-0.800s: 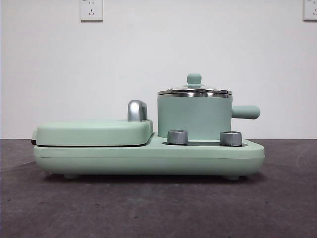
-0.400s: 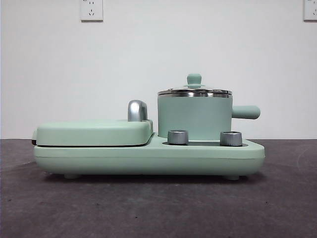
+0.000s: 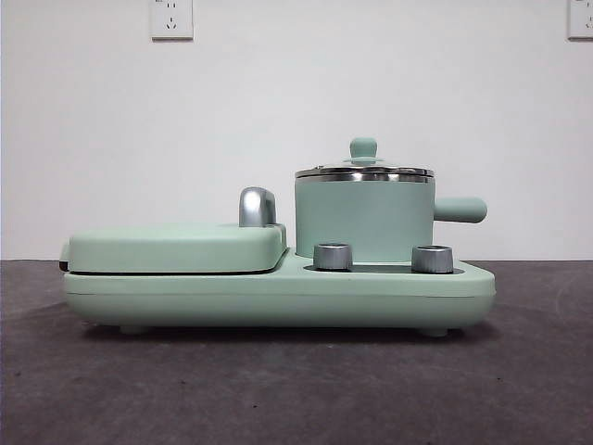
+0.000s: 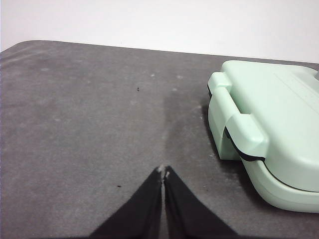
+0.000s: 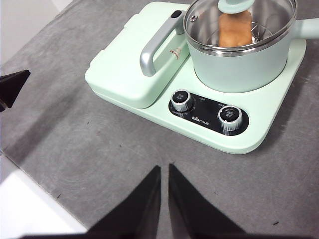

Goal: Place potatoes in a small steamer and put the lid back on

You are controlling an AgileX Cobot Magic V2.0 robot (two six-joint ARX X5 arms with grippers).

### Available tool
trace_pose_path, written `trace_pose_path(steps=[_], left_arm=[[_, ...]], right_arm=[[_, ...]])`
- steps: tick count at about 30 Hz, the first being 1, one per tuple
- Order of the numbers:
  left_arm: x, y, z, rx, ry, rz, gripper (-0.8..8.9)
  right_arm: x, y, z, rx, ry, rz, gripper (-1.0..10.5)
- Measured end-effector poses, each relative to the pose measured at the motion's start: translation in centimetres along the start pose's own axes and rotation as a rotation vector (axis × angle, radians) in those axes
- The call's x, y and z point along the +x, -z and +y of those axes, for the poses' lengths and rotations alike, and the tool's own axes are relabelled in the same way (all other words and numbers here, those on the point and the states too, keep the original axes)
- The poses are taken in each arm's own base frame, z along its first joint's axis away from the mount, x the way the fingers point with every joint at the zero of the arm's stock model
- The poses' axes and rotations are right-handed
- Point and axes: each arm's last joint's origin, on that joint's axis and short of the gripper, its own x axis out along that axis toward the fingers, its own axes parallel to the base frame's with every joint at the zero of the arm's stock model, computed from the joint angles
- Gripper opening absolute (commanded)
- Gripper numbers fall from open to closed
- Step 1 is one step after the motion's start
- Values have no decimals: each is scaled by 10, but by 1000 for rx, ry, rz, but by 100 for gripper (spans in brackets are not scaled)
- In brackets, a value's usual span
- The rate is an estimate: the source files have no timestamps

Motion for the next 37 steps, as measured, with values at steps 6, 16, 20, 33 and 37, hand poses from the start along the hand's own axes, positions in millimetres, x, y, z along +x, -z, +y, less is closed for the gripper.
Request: trace_pose_path(steps=[6, 16, 20, 33, 37], left_arm=[[0, 0, 0, 0, 0, 0, 7], [0, 0, 0, 0, 0, 0, 7], [0, 0, 0, 0, 0, 0, 7], [0, 0, 0, 1, 1, 0, 7], [0, 0, 0, 1, 1, 0, 7]], right_arm=[[-4, 0, -1, -2, 32, -34, 22], [-5, 39, -48, 5, 442, -387, 22], [19, 77, -77, -19, 566, -498, 22], [63, 138, -109, -28, 624, -487, 22], [64, 138, -110, -29, 640, -499, 22]])
